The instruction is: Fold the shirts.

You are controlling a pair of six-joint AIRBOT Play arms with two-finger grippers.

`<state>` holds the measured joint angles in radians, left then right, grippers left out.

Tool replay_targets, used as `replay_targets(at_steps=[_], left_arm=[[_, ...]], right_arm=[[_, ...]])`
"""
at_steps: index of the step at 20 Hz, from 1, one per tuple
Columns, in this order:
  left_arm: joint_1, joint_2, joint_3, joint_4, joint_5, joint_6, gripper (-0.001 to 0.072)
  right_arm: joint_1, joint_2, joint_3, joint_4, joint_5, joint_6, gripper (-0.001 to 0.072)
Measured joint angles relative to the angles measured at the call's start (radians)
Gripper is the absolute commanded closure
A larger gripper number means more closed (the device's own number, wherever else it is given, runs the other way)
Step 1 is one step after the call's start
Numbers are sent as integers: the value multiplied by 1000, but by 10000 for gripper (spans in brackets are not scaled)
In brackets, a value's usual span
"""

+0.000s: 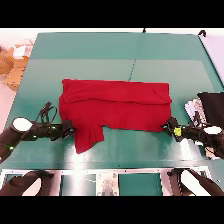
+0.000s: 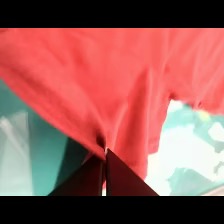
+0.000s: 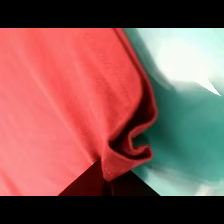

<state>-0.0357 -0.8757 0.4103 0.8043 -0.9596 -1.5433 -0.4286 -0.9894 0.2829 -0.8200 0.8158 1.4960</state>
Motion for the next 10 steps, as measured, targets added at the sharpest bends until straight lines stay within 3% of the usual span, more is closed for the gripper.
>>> replay_targets(at_steps=[6, 10], left_arm=[[0, 52, 43, 132, -208, -64, 685], [0, 181, 51, 229, -309, -151, 685]], right_arm=[[0, 85, 105, -313, 161, 151, 696], [0, 140, 143, -431, 261, 221, 696]])
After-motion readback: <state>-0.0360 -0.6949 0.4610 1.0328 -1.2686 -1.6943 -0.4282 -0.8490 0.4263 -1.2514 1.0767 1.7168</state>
